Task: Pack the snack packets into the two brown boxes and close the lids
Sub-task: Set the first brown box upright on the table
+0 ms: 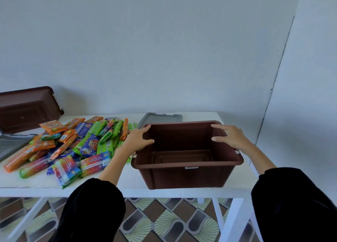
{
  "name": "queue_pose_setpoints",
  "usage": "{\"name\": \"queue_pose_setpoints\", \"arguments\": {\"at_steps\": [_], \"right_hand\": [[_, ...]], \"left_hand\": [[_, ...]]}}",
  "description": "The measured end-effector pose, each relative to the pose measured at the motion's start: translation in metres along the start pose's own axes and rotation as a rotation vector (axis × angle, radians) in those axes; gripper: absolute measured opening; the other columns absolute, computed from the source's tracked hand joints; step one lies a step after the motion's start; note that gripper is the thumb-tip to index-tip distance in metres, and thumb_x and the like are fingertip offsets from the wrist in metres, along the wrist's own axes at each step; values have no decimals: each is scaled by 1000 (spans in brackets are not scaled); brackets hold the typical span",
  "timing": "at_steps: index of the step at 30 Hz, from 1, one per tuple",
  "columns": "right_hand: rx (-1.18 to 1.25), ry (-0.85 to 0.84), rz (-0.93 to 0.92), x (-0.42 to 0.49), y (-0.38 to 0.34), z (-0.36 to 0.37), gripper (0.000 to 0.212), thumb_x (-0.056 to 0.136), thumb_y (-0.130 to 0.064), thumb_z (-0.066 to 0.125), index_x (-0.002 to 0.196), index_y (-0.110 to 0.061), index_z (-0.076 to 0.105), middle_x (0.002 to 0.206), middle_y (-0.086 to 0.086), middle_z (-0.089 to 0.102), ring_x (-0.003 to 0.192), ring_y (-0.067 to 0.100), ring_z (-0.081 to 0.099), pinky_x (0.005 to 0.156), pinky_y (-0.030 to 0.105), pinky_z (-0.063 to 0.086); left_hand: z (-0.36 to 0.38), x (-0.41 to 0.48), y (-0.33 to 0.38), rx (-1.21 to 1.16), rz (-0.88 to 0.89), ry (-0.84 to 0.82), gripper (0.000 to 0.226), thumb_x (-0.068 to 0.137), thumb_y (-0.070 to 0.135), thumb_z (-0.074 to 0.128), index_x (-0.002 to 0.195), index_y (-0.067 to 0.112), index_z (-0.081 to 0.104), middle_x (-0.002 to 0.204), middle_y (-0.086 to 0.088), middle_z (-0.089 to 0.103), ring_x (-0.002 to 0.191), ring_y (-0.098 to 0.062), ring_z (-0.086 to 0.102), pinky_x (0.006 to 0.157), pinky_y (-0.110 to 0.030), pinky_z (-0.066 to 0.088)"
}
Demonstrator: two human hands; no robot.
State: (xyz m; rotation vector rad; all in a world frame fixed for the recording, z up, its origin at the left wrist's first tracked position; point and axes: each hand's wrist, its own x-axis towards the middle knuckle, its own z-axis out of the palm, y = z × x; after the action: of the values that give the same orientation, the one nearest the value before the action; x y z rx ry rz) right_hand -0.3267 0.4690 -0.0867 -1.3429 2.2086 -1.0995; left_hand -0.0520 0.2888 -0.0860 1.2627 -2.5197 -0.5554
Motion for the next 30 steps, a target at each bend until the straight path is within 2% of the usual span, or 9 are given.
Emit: {"name": "queue_pose_setpoints", "arguments": {"at_steps": [2,4,5,9,11,14,20,25,30], "right_hand": [[106,-16,20,-1,4,-2,46,77,-22,74,120,-33,60,141,1,47,138,21,32,111,34,25],[213,-23,35,-4,8,-4,39,79,-24,71,116,-34,63,141,-3,47,136,17,34,108,32,28],[294,-29,46,-6,10,-4,35,82,-23,69,114,-33,64,140,-5,47,131,14,39,103,28,33],[572,-68,90,-17,19,3,30,88,-26,60,117,-36,61,132,-13,51,106,4,55,72,14,49],[483,-34,67,-14,20,3,28,88,-26,60,114,-38,61,133,-10,52,112,5,55,80,17,52],[65,54,52,-3,16,-2,35,86,-30,64,119,-37,58,141,0,46,133,22,40,107,36,34],[-417,28,36,-1,0,17,66,85,-43,60,144,-32,30,155,6,18,142,27,23,110,43,29],[-483,16,33,7,0,17,71,85,-37,63,145,-31,27,156,7,16,142,28,21,110,43,29],[-489,43,26,21,-3,19,67,85,-33,64,144,-28,32,155,8,21,140,29,26,109,42,31]], "left_hand": [[0,-6,0,-180,31,-5,63,87,28,62,143,22,34,127,-10,53,115,-12,48,96,-11,29],[1,-12,-2,-442,56,4,57,88,17,61,141,20,39,143,-7,40,133,-6,22,103,-15,23],[3,-14,-4,-551,71,4,55,89,13,60,140,19,41,146,-3,35,130,0,13,103,-16,19],[7,-13,-10,-573,101,24,49,90,18,58,137,23,43,146,-2,36,139,-6,11,112,-27,16],[5,-7,-12,-309,49,70,49,93,30,52,140,24,40,145,-7,39,143,-12,10,113,-32,16],[2,-4,-8,-26,-40,44,58,92,49,46,144,28,33,138,-18,43,144,-23,15,111,-37,23],[18,-14,14,143,-110,-33,70,91,48,47,149,31,11,156,-18,8,142,-41,9,114,-46,16],[17,1,8,162,-51,-33,75,93,40,49,150,26,3,155,-22,9,144,-35,7,116,-42,11],[15,22,6,210,-50,-48,73,91,38,51,149,29,7,154,-22,11,142,-37,14,113,-43,20]]}}
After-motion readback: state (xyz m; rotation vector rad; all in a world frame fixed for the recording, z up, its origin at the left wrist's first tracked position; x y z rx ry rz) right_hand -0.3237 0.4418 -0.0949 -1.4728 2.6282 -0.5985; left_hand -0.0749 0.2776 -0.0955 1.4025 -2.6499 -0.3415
